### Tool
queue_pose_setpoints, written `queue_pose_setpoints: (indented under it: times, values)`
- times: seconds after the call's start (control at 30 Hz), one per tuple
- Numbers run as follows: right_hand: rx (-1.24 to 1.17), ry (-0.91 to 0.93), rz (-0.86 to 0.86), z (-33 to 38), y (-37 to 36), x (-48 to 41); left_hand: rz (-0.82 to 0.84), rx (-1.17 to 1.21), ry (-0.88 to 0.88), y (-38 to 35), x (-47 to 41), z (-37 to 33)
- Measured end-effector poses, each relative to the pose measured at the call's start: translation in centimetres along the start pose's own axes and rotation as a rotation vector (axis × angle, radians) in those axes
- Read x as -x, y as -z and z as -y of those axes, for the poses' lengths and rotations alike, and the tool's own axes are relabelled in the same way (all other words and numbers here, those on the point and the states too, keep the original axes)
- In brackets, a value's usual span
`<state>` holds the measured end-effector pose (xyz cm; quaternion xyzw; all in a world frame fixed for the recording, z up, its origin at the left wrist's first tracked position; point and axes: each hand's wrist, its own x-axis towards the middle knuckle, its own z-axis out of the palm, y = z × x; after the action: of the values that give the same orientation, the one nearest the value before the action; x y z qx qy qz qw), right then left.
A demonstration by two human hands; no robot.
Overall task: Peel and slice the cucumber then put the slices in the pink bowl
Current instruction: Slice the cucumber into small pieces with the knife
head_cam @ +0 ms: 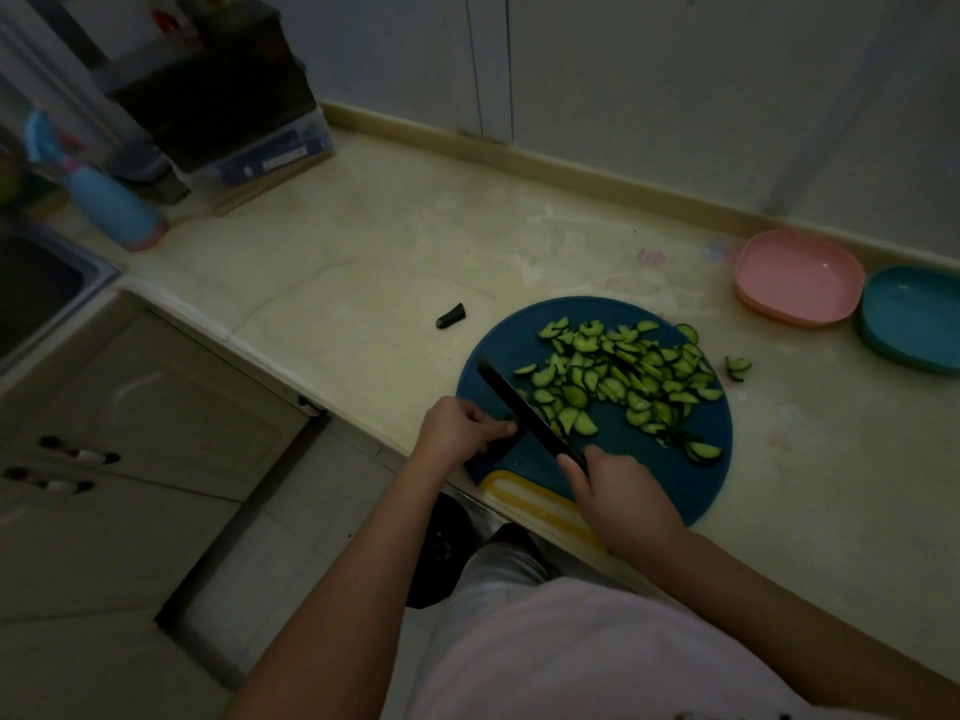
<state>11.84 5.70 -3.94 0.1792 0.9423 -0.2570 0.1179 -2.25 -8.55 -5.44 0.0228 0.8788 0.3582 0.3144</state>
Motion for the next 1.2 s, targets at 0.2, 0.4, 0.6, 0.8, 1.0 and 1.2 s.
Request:
queue_pose_setpoints:
  times: [0.2,0.4,0.6,0.8,1.0,1.2]
  values:
    - [-0.017,0.014,0.009,-0.25,-0.31,-0.19,0.038,0.015,0.046,0.22,-0.29,-0.28]
    - [-0.011,0.012,0.0,-0.07,-0.03,-0.01,0.06,0.013,0.079,0.42,-0.37,-0.63]
    - [-0.027,0.005,0.004,0.03,-0.01,0.13,0.062,0.021,0.086,0.34,-0.49,-0.57]
    - [-0.022,0.009,0.016,0.24,0.04,0.22,0.06,0.028,0.083,0.39,-0.47,-0.54]
    - [0.001,0.008,0.018,0.38,-0.11,0.24,0.06,0.022,0.071,0.32,-0.61,-0.35]
    - [0.062,0.031,0.025,0.65,-0.39,-0.54,0.038,0.018,0.06,0.15,-0.57,-0.3]
